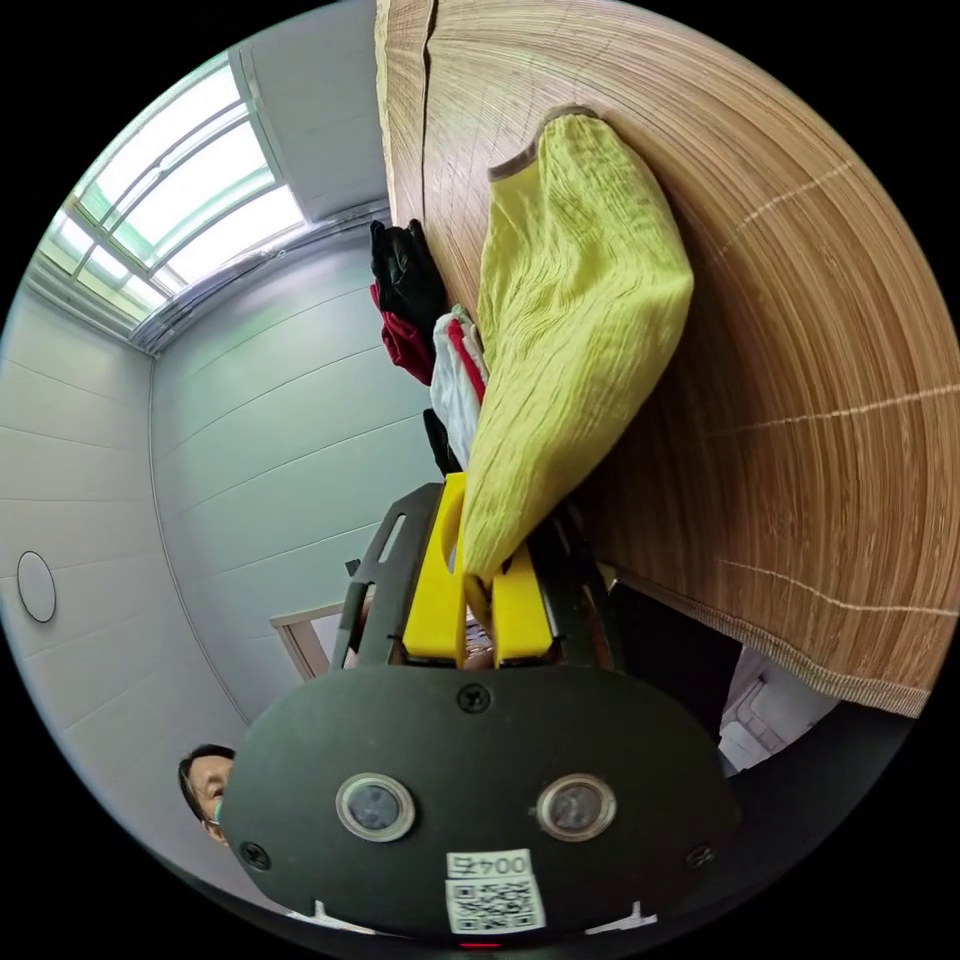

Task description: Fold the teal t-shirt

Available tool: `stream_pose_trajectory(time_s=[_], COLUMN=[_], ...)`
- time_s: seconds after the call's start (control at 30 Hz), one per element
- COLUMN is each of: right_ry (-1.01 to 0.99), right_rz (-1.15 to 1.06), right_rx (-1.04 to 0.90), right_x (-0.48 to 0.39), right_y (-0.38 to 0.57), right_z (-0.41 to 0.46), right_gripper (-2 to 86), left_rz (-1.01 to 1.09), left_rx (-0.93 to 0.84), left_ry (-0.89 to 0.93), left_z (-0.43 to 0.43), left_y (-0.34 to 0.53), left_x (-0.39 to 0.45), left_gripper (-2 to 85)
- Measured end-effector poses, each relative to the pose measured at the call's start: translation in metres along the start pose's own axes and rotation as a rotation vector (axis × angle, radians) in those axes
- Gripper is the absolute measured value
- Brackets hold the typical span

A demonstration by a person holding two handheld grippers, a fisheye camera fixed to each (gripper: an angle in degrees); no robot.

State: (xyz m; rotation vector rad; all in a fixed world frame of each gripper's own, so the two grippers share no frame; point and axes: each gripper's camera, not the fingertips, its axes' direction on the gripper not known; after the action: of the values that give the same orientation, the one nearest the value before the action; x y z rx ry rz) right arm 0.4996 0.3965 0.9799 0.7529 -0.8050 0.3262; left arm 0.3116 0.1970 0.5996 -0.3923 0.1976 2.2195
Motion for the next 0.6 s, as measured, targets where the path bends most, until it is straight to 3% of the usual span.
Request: stream_pose_trajectory(time_s=[0.1, 0.3, 0.47, 0.6], right_ry=[-0.001, 0.044, 0.016, 0.015], right_rz=[0.003, -0.091, -0.11, -0.131], right_rx=[-0.002, 0.042, 0.093, 0.096], right_x=[0.014, 0.041, 0.064, 0.067], right_y=[-0.001, -0.003, -0.02, -0.043], right_z=[0.001, -0.005, -0.01, 0.003], right_gripper=[2.8, 9.2, 12.0, 9.3], left_rz=[0.048, 0.203, 0.218, 0.23], left_rx=[-0.042, -0.134, -0.225, -0.249], left_ry=[-0.086, -0.261, -0.276, -0.263], left_z=[-0.003, -0.012, -0.014, -0.014], left_y=[-0.017, -0.039, -0.055, -0.065], left_x=[-0.004, 0.016, 0.003, -0.018], left_gripper=[7.0, 5.5, 5.5, 5.6])
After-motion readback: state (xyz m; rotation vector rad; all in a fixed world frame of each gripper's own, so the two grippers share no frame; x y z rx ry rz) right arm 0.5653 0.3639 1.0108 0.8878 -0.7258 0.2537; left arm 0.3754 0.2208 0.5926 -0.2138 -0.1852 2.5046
